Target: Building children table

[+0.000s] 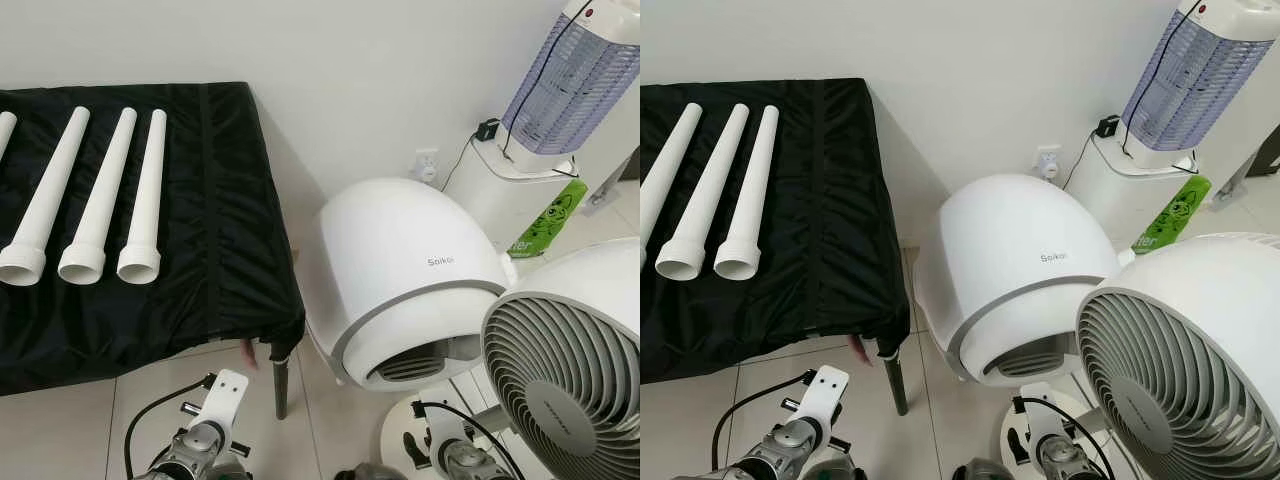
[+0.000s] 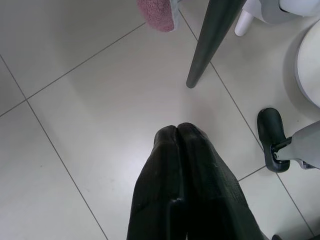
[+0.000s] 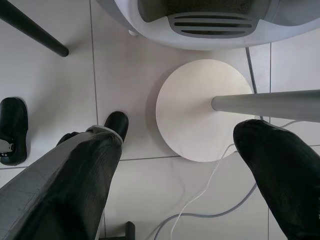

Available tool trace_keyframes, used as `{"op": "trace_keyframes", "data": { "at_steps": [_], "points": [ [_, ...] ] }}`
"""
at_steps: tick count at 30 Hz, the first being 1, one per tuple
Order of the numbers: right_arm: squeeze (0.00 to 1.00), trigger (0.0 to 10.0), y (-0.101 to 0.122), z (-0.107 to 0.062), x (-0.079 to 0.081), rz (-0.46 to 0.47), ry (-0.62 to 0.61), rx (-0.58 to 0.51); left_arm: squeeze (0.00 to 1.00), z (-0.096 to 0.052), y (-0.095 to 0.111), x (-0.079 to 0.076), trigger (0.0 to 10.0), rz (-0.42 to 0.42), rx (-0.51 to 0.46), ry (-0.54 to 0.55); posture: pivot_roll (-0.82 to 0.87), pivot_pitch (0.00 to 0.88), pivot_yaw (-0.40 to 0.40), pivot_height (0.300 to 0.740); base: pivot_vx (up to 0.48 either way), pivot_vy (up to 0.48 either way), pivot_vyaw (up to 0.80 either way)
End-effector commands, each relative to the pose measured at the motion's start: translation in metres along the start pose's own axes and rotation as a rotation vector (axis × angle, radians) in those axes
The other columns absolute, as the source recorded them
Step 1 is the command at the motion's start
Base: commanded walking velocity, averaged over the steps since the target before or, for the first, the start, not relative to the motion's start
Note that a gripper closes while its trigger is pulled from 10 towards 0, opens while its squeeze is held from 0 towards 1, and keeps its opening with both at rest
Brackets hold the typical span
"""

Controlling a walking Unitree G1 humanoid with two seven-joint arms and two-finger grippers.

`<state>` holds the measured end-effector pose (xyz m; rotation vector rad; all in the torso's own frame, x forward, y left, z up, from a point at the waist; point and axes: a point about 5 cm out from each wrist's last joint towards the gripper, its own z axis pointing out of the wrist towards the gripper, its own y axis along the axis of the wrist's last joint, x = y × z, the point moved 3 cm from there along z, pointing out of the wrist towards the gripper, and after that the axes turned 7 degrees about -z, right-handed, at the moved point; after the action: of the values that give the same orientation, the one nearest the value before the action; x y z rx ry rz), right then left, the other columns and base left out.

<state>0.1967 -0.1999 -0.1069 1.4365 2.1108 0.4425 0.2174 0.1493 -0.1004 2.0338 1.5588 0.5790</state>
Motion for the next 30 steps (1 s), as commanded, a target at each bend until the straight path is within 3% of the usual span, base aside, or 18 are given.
{"op": "trace_keyframes", "data": {
  "at_steps": [1, 12, 30],
  "points": [
    [0.0, 10.0, -0.005, -0.004, 0.006, 0.037, 0.063, -0.047, 0.0, -0.002, 0.002, -0.007, 10.0, -0.048, -0.064, -0.071, -0.02, 0.0, -0.019, 0.74, 0.0, 0.0, 0.0],
    [0.0, 10.0, 0.0, -0.002, 0.003, 0.017, 0.067, -0.056, 0.0, -0.001, 0.012, -0.009, 10.0, -0.037, -0.094, -0.087, -0.03, 0.0, -0.024, 0.74, 0.0, 0.0, 0.0],
    [0.0, 10.0, -0.011, -0.005, 0.0, 0.042, 0.046, -0.029, 0.0, -0.001, 0.006, -0.013, 10.0, -0.047, -0.078, -0.091, -0.04, 0.001, -0.013, 0.74, 0.0, 0.0, 0.0]
  ]
}}
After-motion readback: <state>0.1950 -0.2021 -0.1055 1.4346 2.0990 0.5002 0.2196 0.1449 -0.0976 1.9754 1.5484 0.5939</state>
